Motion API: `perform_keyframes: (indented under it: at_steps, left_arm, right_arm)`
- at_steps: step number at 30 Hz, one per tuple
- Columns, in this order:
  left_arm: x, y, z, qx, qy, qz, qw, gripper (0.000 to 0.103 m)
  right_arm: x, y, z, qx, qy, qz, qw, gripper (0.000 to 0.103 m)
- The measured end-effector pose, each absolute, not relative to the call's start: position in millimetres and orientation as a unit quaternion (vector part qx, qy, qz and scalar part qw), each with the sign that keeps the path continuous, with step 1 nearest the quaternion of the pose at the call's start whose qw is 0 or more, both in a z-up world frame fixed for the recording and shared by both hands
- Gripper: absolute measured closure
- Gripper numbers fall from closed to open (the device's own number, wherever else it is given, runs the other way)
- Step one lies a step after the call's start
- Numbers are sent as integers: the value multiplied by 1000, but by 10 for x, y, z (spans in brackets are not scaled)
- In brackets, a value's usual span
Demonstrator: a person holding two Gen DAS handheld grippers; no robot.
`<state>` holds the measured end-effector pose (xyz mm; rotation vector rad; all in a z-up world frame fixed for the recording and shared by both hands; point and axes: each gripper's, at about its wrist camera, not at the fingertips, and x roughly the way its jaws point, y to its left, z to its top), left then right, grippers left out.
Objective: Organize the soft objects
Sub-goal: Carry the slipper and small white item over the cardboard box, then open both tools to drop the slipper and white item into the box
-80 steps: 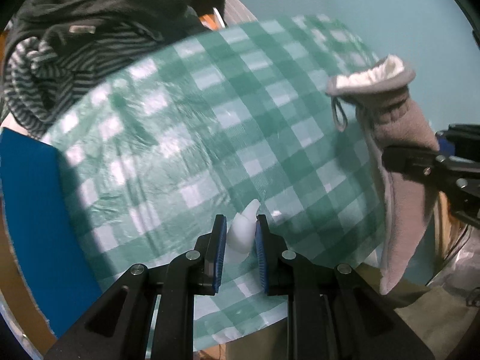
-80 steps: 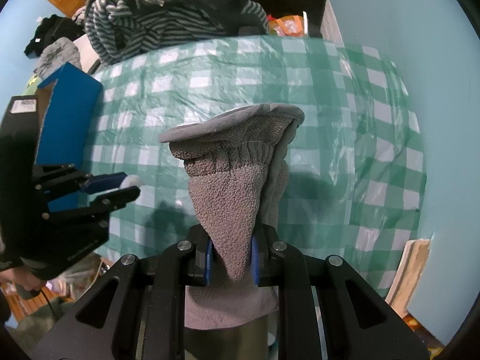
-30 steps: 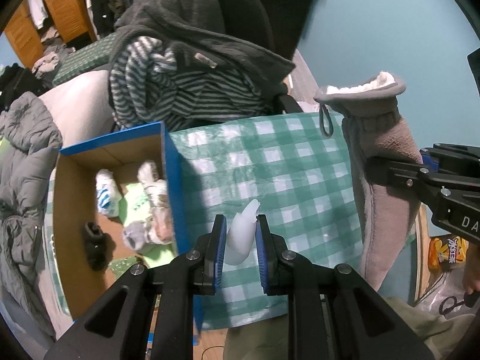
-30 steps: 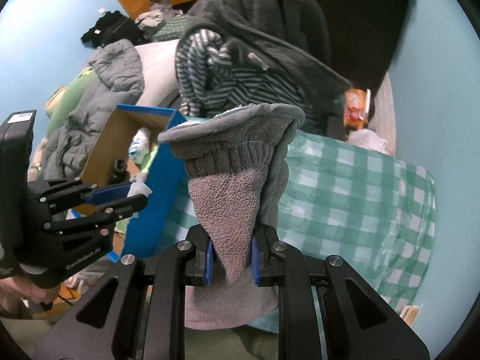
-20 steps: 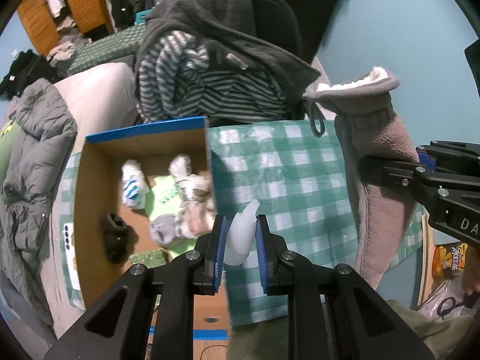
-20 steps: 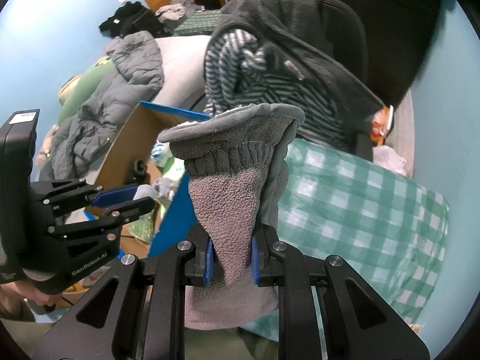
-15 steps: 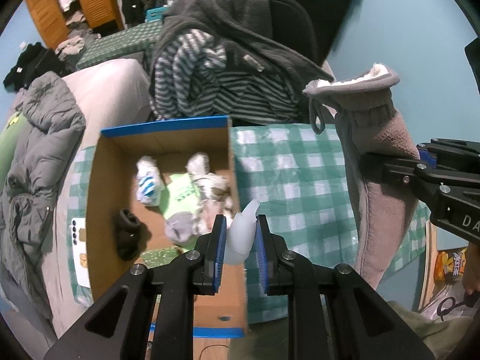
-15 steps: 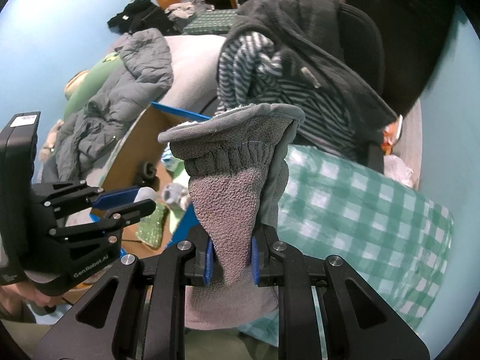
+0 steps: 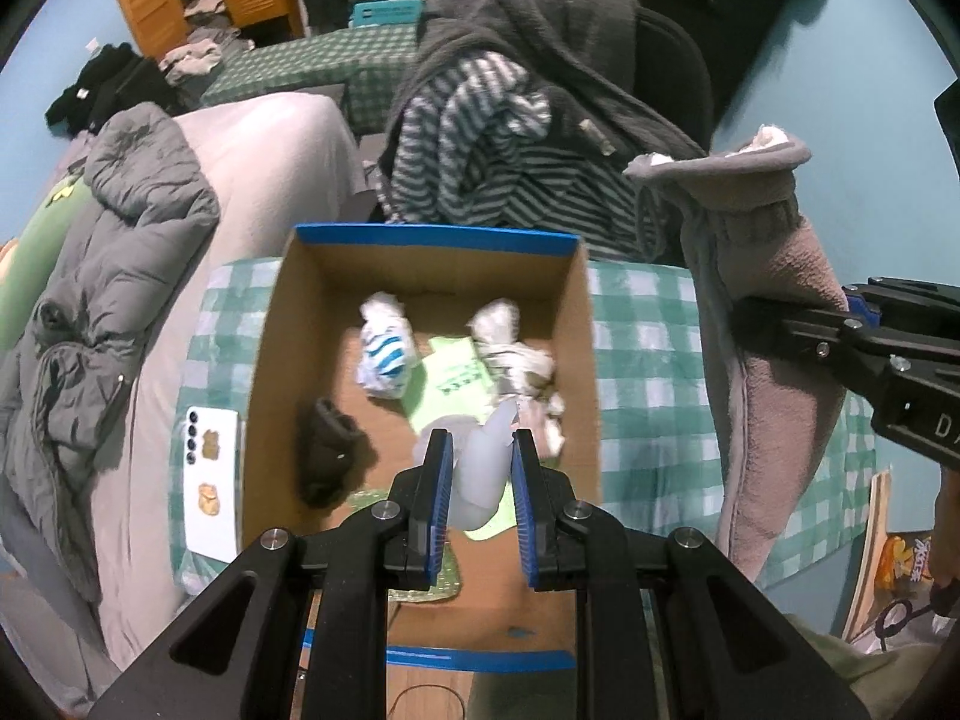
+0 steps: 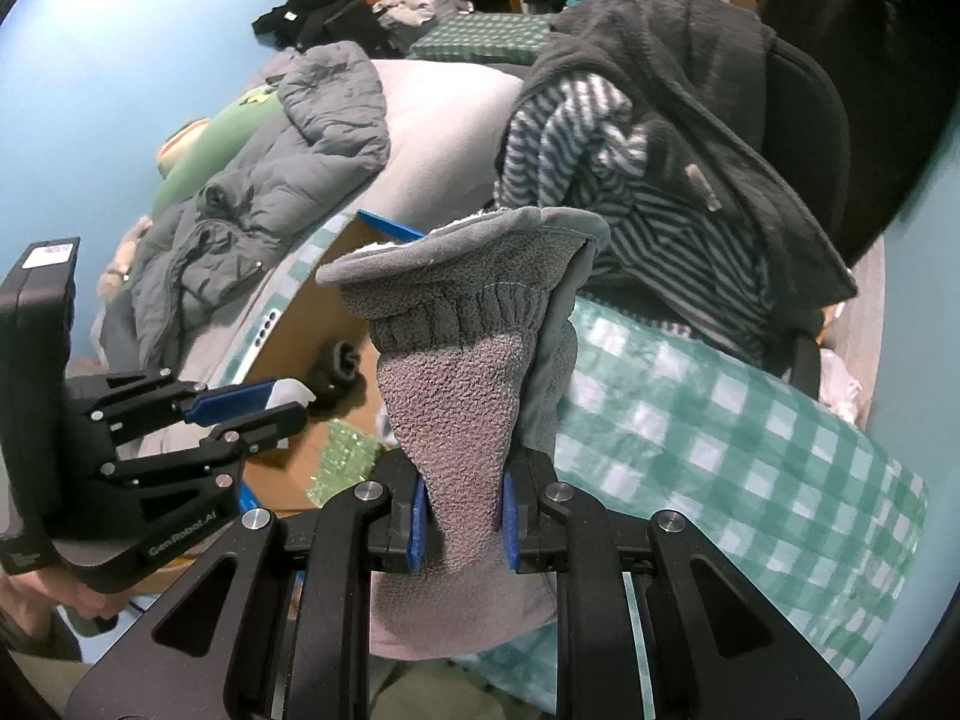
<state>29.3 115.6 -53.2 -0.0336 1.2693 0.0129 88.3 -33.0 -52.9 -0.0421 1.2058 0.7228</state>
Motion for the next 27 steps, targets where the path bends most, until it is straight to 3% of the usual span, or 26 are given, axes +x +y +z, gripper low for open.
perform_keyframes:
  at_steps: [20, 27]
  left_arm:
    - [332, 1725, -905, -48, 617, 46, 784, 83]
    - [343, 1826, -999, -56, 625, 55, 776, 77]
  right_arm:
    - [1054, 570, -938, -39, 592, 358, 721, 85]
    - [1139, 664, -1070, -27, 609, 348, 712, 70]
